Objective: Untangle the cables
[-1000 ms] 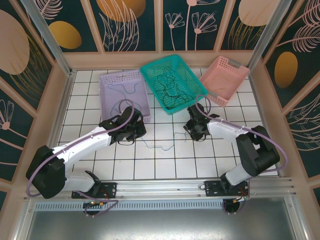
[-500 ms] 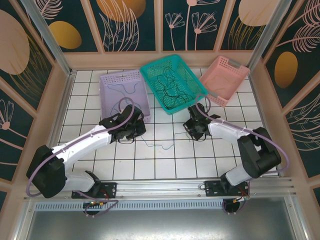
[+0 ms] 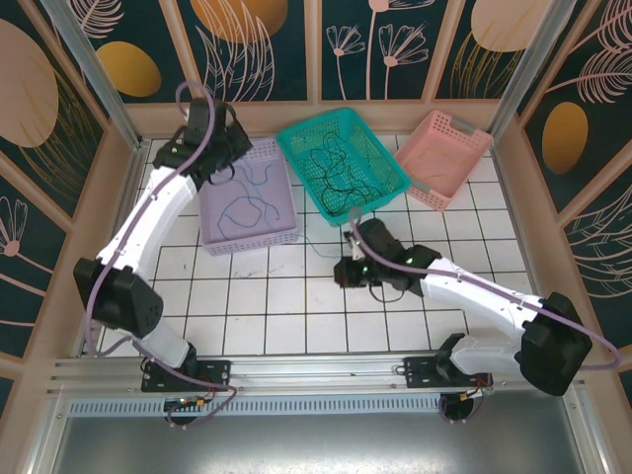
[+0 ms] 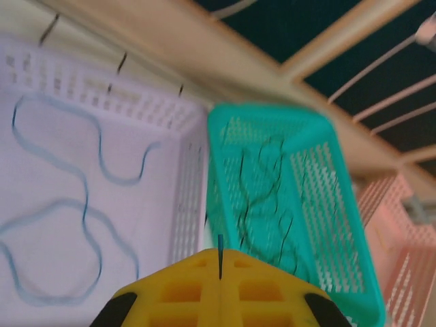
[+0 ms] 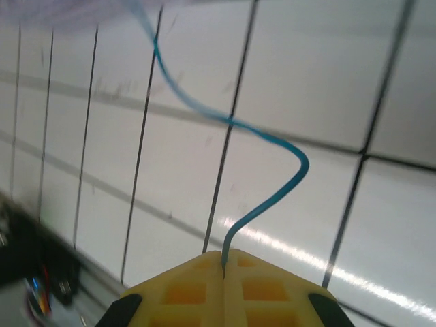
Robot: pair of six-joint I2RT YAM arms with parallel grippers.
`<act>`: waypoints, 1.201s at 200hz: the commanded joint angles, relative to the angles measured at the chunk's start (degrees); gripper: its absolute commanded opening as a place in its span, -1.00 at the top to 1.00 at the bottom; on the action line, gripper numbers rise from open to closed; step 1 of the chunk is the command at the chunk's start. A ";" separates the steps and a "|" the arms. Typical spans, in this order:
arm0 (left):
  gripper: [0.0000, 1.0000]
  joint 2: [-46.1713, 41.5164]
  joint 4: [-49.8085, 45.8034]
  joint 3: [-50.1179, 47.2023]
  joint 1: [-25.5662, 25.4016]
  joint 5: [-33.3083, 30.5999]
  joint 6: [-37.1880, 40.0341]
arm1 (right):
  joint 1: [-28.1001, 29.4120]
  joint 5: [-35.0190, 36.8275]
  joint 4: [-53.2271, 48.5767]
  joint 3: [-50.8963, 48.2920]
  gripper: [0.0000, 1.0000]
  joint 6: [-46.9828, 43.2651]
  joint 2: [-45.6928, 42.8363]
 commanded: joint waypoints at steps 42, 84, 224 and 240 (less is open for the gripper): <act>1.00 12.67 1.05 17.67 3.90 4.21 3.35 | 11.81 1.92 -7.74 7.16 1.00 -13.33 8.58; 1.00 13.80 2.49 18.33 6.18 4.06 2.66 | 12.05 -0.66 -3.89 8.20 1.00 -13.57 6.46; 1.00 29.75 4.40 27.67 12.42 7.43 4.18 | -2.92 -7.55 1.34 43.41 1.00 -17.95 31.93; 1.00 31.13 4.92 27.57 12.42 7.73 4.24 | -3.48 -6.46 -0.71 50.89 1.00 -18.67 38.96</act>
